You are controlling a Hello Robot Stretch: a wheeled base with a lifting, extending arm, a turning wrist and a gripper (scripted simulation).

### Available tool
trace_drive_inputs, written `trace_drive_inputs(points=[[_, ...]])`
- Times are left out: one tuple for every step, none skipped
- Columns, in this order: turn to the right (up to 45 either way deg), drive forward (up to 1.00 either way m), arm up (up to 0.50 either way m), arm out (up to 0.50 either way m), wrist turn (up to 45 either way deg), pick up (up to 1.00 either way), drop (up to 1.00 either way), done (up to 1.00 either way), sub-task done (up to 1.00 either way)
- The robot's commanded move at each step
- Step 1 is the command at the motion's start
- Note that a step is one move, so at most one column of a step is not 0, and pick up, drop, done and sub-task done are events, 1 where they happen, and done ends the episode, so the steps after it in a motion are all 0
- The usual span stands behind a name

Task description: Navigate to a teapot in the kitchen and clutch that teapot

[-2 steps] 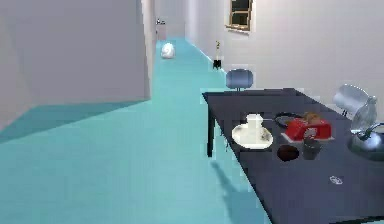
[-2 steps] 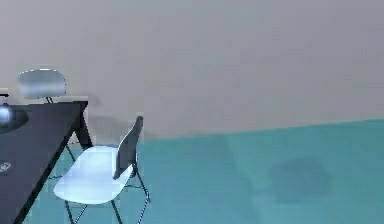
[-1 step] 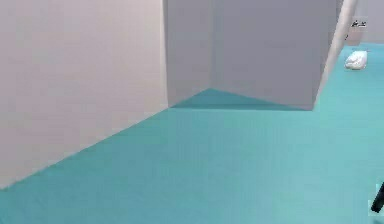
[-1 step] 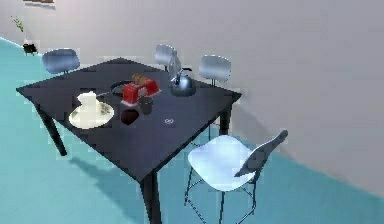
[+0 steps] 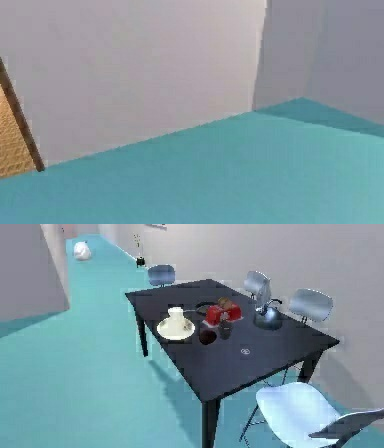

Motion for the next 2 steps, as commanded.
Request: trace_drive_inputs(points=[[45.0,0.00,0.00,0.00,0.0,0.00,0.00,0.00,0.00],[24.0,0.00,0.00,0.00,0.0,0.00,0.00,0.00,0.00]])
